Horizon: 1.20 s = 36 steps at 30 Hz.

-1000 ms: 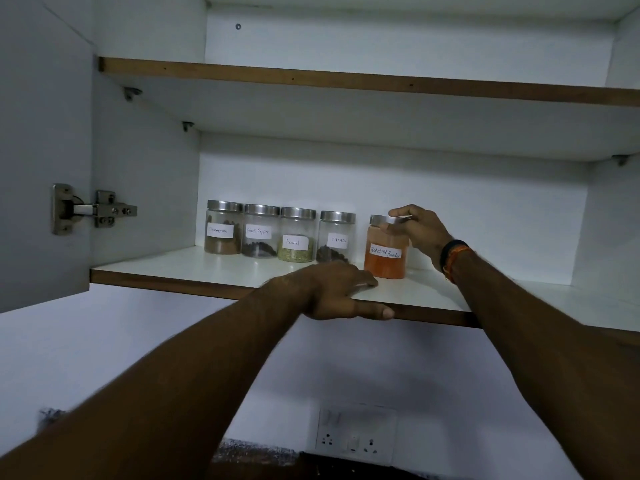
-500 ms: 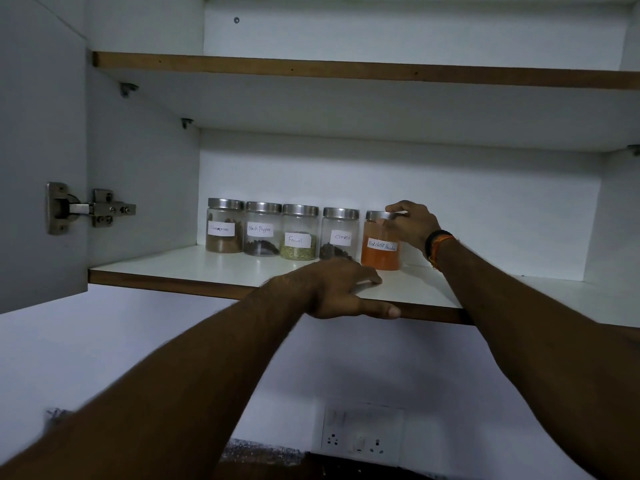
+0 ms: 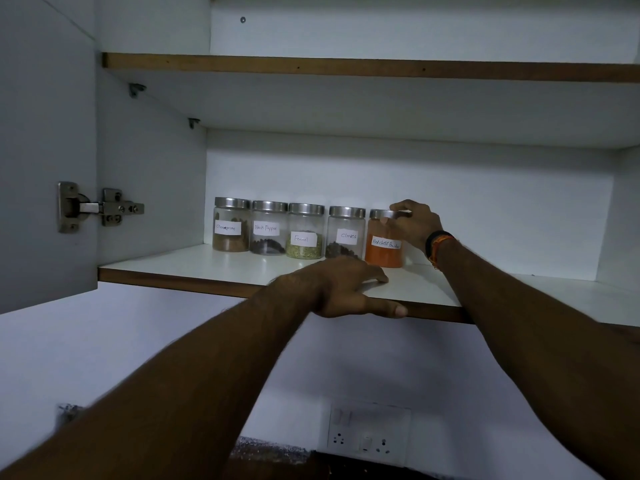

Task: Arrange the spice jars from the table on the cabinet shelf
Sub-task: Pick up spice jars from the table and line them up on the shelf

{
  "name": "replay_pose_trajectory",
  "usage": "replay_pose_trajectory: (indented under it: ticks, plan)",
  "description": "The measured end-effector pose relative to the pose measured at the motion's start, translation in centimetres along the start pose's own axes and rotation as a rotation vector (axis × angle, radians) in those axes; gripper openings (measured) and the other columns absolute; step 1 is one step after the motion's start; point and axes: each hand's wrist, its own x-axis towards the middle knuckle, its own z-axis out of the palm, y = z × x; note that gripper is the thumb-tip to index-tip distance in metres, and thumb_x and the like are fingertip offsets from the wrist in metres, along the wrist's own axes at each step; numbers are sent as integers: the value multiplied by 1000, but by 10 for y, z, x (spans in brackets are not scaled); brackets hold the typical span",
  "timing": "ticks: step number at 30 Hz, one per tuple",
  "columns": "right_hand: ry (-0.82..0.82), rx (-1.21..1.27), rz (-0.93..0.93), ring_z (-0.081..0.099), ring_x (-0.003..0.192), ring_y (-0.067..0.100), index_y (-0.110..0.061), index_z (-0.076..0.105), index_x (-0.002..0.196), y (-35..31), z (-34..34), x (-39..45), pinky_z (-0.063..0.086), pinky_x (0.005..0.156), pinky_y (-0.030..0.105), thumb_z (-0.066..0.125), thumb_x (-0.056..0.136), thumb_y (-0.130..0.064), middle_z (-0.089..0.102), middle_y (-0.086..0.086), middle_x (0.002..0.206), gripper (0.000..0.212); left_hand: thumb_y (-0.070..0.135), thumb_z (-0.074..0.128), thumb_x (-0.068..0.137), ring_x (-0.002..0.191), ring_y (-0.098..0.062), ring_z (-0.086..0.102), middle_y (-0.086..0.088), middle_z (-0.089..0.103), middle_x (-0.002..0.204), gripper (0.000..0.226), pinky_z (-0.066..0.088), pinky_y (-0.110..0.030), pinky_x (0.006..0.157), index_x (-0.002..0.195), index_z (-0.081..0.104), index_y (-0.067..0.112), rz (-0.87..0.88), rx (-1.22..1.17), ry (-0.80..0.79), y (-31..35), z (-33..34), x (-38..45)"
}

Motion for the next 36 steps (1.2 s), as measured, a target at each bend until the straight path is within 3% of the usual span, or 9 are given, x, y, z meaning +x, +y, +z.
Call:
replay_pose_trajectory:
  ticks: [7,10,17,21,25,32,36]
  plan:
    - [21,-22,-6,51,130,34,-15,47,144,-2,2,-9,43,109,43,66,94,-35,51,14,145,57,69,47,90,138,-21,42,-2,44,154,76,37,-42,113,150,41,24,-8,4,-7,-1,1,1]
    - [117,-15,15,48,132,35,-18,48,144,-6,-6,-18,42,107,43,63,94,-43,46,15,147,58,71,45,90,139,-21,40,-1,42,156,76,35,-41,113,151,40,25,-13,6,-13,-2,1,2]
    - [146,26,-12,57,118,24,-14,68,116,-15,-24,-62,43,88,27,68,90,-28,62,7,127,29,75,35,90,147,-24,30,-3,33,161,78,27,-44,116,154,31,31,-40,64,-40,1,2,-1]
    - [101,39,-25,57,110,15,-20,72,102,-19,-43,-101,47,96,32,71,85,-26,66,-1,118,18,75,31,91,148,-25,28,-3,31,162,77,24,-43,117,155,29,31,-55,84,-37,5,3,-4]
    - [116,32,-40,63,108,17,-26,72,92,-21,-56,-144,50,98,35,71,85,-32,68,-2,114,8,76,30,91,148,-24,30,-2,31,162,77,26,-43,118,155,28,33,-98,89,1,6,10,-7]
    - [183,-81,-125,61,103,15,-22,72,106,-18,-64,-215,53,90,34,69,88,-27,62,1,118,19,46,35,100,131,-28,50,-5,53,146,49,37,-47,103,145,43,27,-114,177,210,42,28,-18]
    - [240,-223,-274,56,110,23,-13,71,111,-11,-64,-255,49,92,33,66,87,-11,62,7,115,25,37,59,85,140,-32,35,-10,38,154,78,21,-52,116,153,27,18,-104,274,277,68,56,-42]
